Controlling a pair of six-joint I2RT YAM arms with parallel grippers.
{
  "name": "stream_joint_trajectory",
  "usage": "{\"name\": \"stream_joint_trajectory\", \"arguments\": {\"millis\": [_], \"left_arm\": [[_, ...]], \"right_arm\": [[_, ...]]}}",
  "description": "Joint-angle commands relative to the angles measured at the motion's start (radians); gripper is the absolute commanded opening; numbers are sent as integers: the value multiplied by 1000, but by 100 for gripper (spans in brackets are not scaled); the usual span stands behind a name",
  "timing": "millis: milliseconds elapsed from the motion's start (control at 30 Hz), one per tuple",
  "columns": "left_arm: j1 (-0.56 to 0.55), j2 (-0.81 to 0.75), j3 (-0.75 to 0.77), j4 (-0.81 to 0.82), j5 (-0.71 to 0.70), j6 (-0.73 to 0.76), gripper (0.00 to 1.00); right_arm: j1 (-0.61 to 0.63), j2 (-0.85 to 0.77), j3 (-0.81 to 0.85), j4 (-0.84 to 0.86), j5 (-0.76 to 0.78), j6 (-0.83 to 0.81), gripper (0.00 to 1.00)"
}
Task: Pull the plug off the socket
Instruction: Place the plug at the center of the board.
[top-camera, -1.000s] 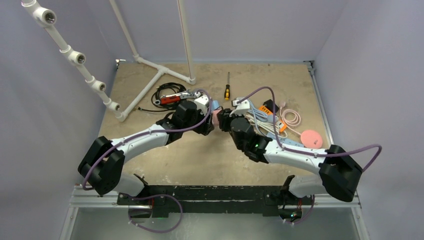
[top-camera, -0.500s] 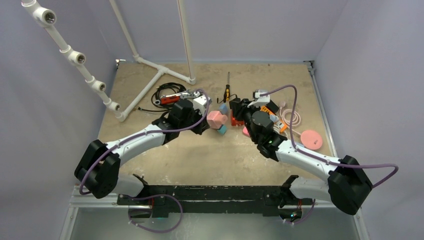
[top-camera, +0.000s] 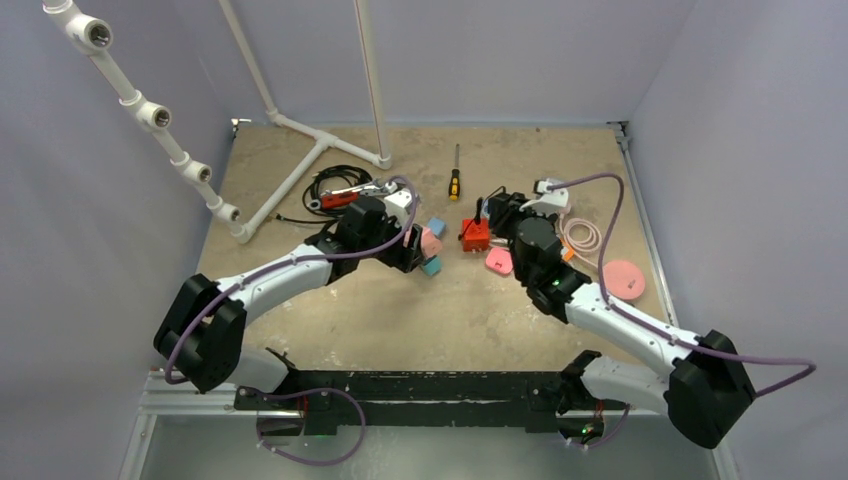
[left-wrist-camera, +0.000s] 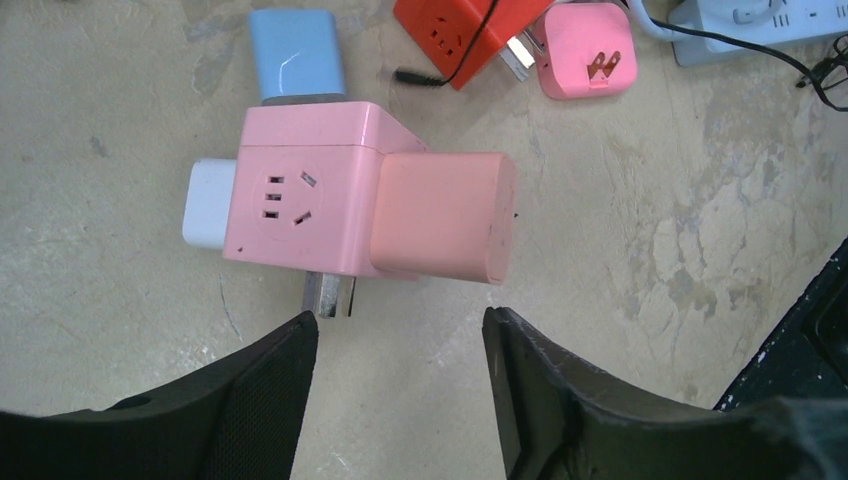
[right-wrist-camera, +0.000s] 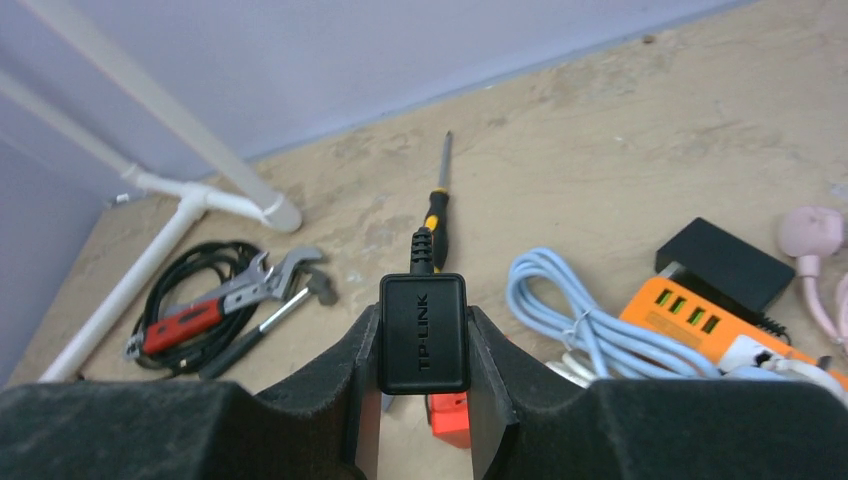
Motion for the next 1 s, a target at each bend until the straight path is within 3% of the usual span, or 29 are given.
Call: {"name": "stream_joint_trajectory", "arguments": {"millis": [0, 100, 167, 267, 333, 400, 500, 567, 667, 767, 967], "left_arm": [[26, -41, 33, 30, -21, -35, 66], [42, -72, 21, 44, -36, -56, 69], [52, -92, 19, 44, -50, -65, 70], [63, -115, 14, 42, -75, -79, 72], [70, -128, 13, 33, -102, -89, 73], [71, -138, 15, 21, -138, -94, 74], [72, -156, 17, 6, -187, -96, 76], [75, -161, 18, 4, -194, -99, 78], [83, -152, 23, 0, -180, -106, 78], [98, -136, 30, -2, -149, -116, 79], [149, -131, 37, -17, -149, -133, 78]], "right_arm": [[-79, -58, -19, -42, -11, 75, 0], [-141, -39, -34, -68, -100, 92, 3], [-170, -30, -43, -69, -144, 94, 10], [-195, -27, -49, -71, -189, 101, 65], [-199, -37, -50, -79, -200, 105, 79], [-200, -63, -51, -85, -238, 94, 87], [-198, -124, -65, -48, -346, -2, 93], [-197, -156, -88, 13, -508, -69, 99], [-184, -139, -82, 32, -661, -116, 99], [-114, -62, -53, 37, -677, -149, 99], [69, 141, 74, 1, -541, -237, 99]]}}
